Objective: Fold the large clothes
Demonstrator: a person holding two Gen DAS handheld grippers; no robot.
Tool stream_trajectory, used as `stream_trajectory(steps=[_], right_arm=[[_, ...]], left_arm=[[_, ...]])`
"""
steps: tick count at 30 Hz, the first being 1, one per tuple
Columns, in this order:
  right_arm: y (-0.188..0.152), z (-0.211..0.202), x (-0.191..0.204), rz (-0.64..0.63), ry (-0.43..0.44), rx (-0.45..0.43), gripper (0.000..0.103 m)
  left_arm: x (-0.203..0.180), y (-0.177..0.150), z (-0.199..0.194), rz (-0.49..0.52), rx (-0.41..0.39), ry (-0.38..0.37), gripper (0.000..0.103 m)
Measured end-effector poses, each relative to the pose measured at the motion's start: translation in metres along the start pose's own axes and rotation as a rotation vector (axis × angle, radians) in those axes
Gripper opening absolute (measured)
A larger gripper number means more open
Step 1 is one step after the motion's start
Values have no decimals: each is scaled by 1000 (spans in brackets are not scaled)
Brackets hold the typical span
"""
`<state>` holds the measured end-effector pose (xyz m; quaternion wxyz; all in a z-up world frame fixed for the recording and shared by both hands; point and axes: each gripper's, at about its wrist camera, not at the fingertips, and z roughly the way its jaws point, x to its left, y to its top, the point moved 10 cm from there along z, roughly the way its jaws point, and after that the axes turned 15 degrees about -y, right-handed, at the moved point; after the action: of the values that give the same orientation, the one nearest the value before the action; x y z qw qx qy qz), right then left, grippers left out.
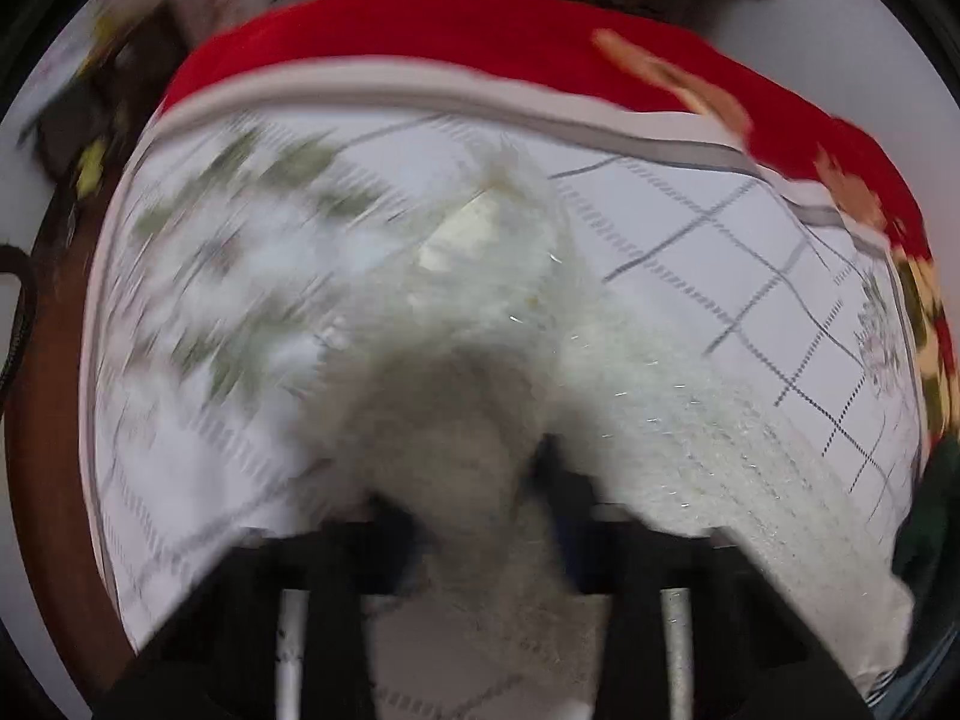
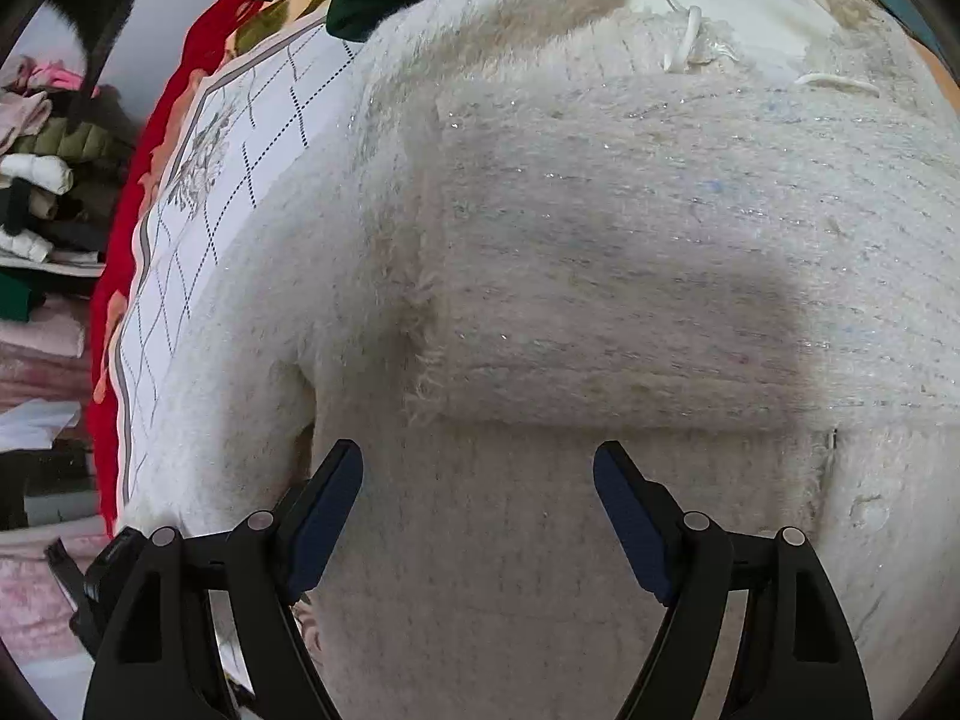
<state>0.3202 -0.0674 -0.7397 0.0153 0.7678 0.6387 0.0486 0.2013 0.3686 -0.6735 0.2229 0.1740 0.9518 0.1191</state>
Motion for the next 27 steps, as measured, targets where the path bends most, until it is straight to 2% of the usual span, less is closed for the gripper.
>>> stream_trajectory(steps=[3,6,7,9,11,14,17,22,25,26,27], right_arm=[[5,-2,-2,6,-97,-38,81],[13,-11,-28,-11,-334,-93,85],[16,-14,-36,-14,-394,-104,93],[22,-20,-49,-19,-478,-133,94],[29,-26,-64,-29,-535,-157,94],[37,-26,-79,-9,-526,-148,94],[43,-26,-98,33,-481,-132,94],[49,-37,-155,136,-384,-90,94],[48,-53,-211,221,-342,-74,94],[47,-57,-231,249,-335,-69,94],[46,-60,-251,273,-332,-63,94]], left_arm=[[-25,27,-2,81,-23,-10,13],[-62,50,-20,230,-90,-9,12],[-76,54,-28,278,-115,-7,12],[-102,55,-53,381,-167,0,12],[-134,53,-75,477,-215,3,11],[-182,40,-102,605,-264,-15,11],[-233,12,-124,742,-296,-38,11],[-323,-75,-150,920,-263,-119,11],[-377,-164,-160,1014,-175,-215,11],[-388,-184,-159,1037,-151,-231,11],[-404,-220,-159,1070,-103,-264,11]])
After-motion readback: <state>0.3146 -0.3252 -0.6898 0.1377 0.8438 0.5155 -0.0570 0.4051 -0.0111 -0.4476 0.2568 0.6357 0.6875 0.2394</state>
